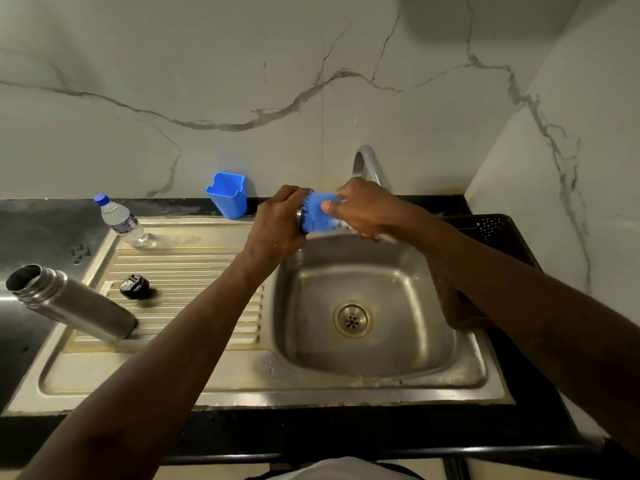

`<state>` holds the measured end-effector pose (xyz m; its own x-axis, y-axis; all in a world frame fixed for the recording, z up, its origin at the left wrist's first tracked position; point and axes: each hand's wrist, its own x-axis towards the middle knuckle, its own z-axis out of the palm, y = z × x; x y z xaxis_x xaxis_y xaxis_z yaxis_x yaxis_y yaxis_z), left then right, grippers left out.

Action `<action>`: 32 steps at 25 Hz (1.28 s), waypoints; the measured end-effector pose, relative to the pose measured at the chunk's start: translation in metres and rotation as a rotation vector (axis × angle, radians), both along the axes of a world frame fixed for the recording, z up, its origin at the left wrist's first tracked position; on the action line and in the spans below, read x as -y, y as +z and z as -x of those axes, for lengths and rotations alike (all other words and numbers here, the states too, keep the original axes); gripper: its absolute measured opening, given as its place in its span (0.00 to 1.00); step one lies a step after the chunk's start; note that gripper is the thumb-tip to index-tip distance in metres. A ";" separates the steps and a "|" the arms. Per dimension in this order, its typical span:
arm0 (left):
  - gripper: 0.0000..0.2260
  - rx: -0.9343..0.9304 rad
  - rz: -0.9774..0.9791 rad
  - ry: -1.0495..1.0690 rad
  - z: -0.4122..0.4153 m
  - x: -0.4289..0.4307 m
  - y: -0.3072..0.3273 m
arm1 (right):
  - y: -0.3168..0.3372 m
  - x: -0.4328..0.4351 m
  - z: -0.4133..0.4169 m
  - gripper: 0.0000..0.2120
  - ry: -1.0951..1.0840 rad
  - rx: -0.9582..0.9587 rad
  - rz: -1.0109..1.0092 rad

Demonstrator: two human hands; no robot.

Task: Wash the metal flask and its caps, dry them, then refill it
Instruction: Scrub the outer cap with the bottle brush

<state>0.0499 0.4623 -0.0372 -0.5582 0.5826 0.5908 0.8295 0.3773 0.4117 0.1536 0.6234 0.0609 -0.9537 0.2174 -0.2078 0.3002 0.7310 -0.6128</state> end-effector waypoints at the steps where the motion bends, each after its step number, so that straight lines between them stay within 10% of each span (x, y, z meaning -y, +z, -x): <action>1: 0.21 0.003 -0.038 0.009 0.004 0.000 0.007 | -0.004 -0.001 0.002 0.15 -0.024 -0.154 -0.102; 6: 0.20 -0.026 -0.002 -0.047 0.003 0.002 0.002 | -0.019 0.011 0.010 0.15 0.023 0.101 -0.252; 21: 0.17 -0.165 -0.175 0.031 0.003 0.009 0.005 | 0.018 -0.001 0.009 0.17 -0.237 0.209 0.650; 32: 0.17 -0.143 -0.201 0.091 0.013 0.017 0.026 | 0.035 0.020 0.018 0.15 -0.197 0.039 0.315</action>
<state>0.0367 0.4451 -0.0107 -0.5056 0.3963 0.7664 0.8510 0.3756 0.3671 0.1353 0.6038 0.0962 -0.8899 0.3157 -0.3293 0.4441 0.4343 -0.7837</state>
